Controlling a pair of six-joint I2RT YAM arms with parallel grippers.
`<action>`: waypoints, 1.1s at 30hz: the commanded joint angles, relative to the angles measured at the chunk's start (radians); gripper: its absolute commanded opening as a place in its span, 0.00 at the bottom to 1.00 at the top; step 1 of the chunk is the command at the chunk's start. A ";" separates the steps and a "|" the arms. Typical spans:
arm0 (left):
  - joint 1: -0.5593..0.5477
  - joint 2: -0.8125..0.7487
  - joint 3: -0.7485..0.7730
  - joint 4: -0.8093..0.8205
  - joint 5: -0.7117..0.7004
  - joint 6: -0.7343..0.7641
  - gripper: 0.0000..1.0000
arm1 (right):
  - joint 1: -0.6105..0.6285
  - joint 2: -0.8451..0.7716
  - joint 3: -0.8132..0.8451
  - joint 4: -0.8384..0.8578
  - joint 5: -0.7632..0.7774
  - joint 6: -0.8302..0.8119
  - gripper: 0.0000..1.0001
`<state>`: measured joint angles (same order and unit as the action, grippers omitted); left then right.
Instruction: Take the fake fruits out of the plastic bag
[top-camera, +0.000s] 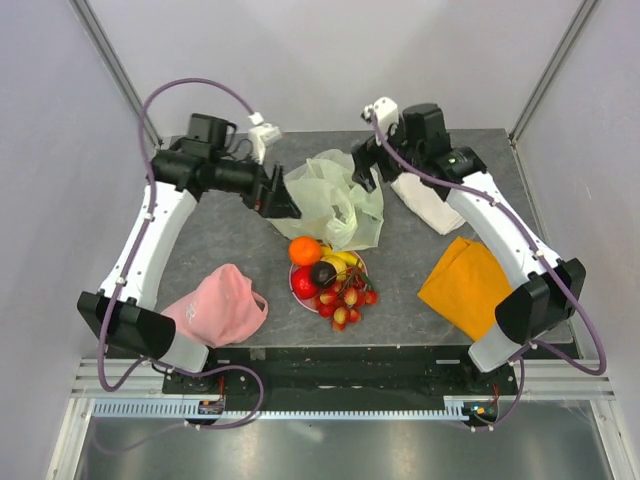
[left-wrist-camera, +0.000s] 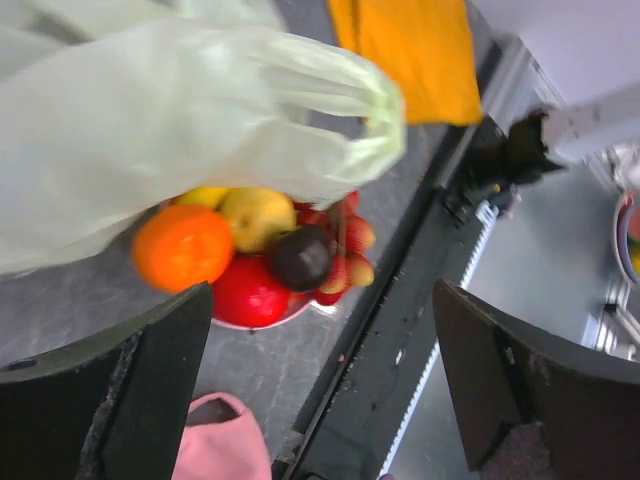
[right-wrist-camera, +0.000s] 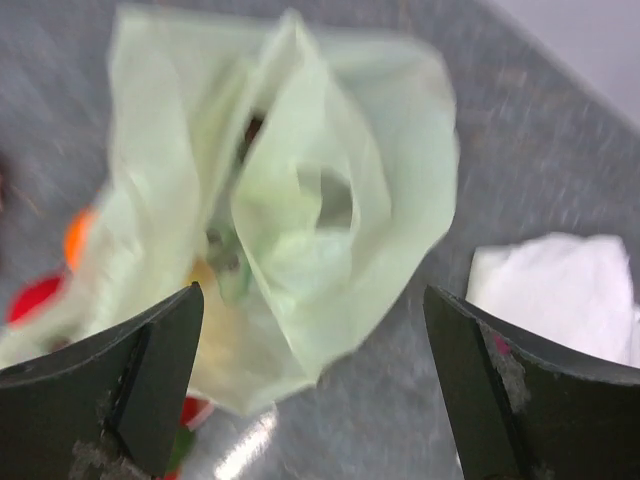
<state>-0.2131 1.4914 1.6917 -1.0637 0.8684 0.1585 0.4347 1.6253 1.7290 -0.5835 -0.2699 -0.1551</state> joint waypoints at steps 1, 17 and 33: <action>-0.159 -0.002 0.017 0.053 -0.132 0.015 0.99 | 0.022 -0.074 -0.223 -0.004 0.087 -0.194 0.98; -0.560 0.199 0.109 0.344 -0.767 0.017 0.99 | 0.024 0.047 -0.348 0.226 0.084 -0.219 0.98; -0.487 0.270 0.215 0.370 -0.980 0.007 0.02 | -0.170 0.301 -0.040 0.336 -0.026 0.113 0.22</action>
<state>-0.7410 1.7538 1.8076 -0.7670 -0.0765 0.1188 0.3664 1.9141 1.5520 -0.3359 -0.2253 -0.1894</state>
